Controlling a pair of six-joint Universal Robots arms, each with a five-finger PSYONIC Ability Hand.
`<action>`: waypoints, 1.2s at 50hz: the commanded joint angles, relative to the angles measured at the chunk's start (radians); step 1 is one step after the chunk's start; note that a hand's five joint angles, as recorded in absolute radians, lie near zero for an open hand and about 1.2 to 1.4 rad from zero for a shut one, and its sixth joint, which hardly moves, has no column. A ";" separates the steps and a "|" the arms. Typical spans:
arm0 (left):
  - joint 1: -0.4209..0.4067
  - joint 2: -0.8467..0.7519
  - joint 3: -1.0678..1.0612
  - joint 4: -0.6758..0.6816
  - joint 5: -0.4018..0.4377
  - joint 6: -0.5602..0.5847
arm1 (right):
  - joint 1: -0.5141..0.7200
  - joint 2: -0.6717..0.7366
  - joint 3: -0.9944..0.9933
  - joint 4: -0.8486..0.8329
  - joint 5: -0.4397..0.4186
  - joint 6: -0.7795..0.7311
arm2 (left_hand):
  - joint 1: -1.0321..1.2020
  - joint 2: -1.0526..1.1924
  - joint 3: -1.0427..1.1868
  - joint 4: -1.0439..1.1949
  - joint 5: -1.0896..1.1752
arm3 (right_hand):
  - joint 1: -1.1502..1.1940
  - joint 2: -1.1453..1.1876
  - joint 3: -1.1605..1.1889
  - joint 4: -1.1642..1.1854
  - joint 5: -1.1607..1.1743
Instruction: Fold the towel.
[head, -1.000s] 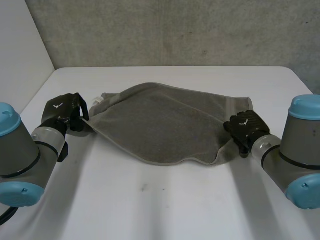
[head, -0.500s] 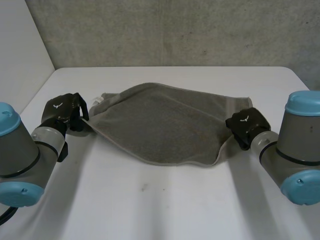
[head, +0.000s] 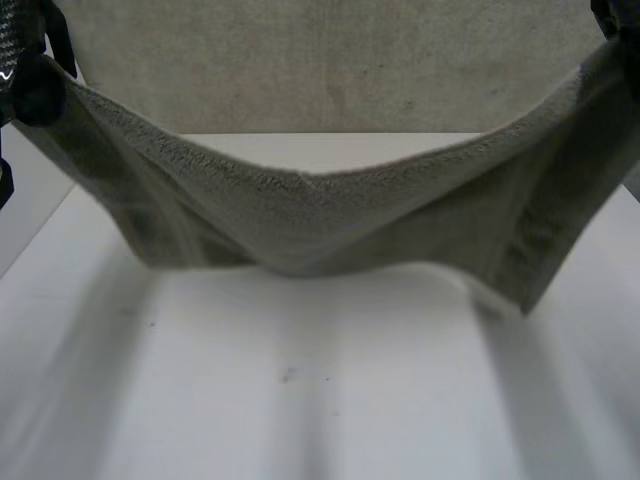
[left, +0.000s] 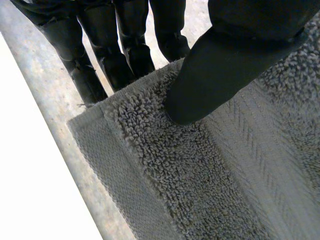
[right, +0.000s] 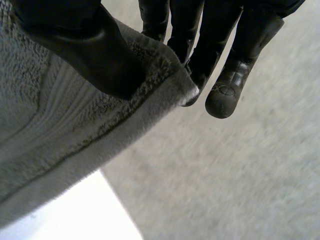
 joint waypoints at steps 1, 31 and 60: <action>-0.004 -0.179 0.066 -0.200 0.001 0.106 | -0.084 0.269 -0.101 0.243 -0.033 -0.086 | 0.187 0.178 0.178 0.177 0.191 | 0.067 0.069 0.062 0.059 0.055; -0.040 -0.627 0.907 0.072 -0.025 -0.004 | 0.016 0.491 -0.405 -0.574 0.013 -0.005 | 0.187 0.178 0.178 0.177 0.191 | 0.067 0.069 0.062 0.059 0.055; -0.027 -0.673 -0.073 0.213 -0.008 0.013 | -0.004 0.590 0.267 -0.444 -0.125 -0.134 | 0.187 0.178 0.178 0.177 0.191 | 0.067 0.069 0.062 0.059 0.055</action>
